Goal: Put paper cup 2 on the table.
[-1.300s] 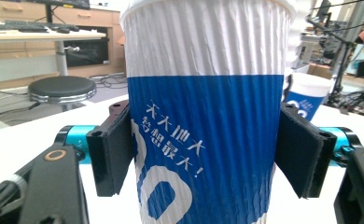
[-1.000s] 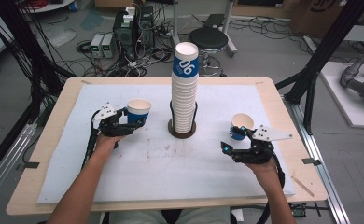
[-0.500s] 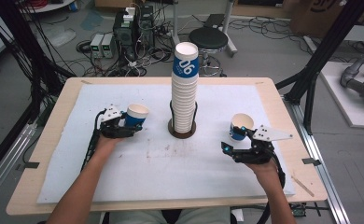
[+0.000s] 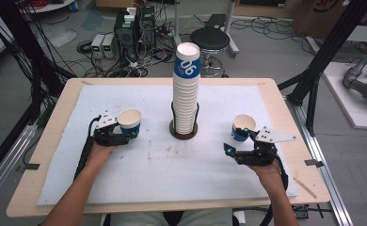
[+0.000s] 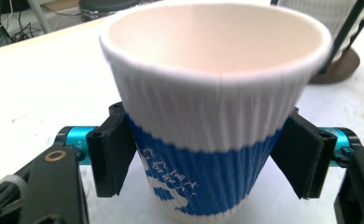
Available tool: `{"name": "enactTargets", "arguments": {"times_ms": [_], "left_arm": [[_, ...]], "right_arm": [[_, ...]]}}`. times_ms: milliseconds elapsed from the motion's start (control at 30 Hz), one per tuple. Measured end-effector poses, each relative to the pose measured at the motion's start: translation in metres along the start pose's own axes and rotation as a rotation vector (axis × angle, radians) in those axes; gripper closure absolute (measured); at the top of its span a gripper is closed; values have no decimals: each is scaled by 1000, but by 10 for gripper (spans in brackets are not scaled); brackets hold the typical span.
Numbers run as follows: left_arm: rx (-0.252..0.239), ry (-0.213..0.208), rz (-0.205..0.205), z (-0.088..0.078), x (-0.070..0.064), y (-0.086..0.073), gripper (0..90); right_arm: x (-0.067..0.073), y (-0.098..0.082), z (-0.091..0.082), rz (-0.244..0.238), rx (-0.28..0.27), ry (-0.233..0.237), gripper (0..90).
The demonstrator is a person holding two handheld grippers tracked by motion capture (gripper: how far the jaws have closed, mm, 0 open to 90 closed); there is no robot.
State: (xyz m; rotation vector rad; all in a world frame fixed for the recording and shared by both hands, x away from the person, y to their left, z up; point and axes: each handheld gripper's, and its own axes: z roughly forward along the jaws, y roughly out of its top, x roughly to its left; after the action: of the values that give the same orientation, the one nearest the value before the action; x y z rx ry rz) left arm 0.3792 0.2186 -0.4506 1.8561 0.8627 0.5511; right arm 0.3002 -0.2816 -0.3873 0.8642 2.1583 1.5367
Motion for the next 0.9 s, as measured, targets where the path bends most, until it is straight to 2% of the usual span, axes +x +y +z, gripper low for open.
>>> {"name": "enactTargets", "arguments": {"times_ms": [233, 300, 367, 433, 533, 767, 867, 900], "left_arm": [[20, 9, 9, -3, -1, -2, 248], [15, 7, -6, -4, -1, -2, 226], [14, -6, -45, -5, 0, -3, 175], [30, -29, -53, -8, 1, -4, 175], [49, -33, -77, -14, 2, -7, 179], [34, -56, -51, -33, -3, -8, 179], [14, -58, -57, -39, -4, -8, 178], [-28, -81, -67, -49, -5, -8, 179]], "right_arm": [[0, 0, 1, -2, 1, 4, 207], [0, 0, 1, 0, 2, 8, 207], [-1, 0, 1, 0, 3, 8, 207], [-2, -1, 1, -2, 3, 4, 207], [-2, -2, 0, 6, 8, 4, 207], [-3, -2, 0, 3, 6, -2, 207], [-3, -1, -1, 3, 8, -8, 207], [-3, -1, -3, -1, 10, -17, 207]]}}
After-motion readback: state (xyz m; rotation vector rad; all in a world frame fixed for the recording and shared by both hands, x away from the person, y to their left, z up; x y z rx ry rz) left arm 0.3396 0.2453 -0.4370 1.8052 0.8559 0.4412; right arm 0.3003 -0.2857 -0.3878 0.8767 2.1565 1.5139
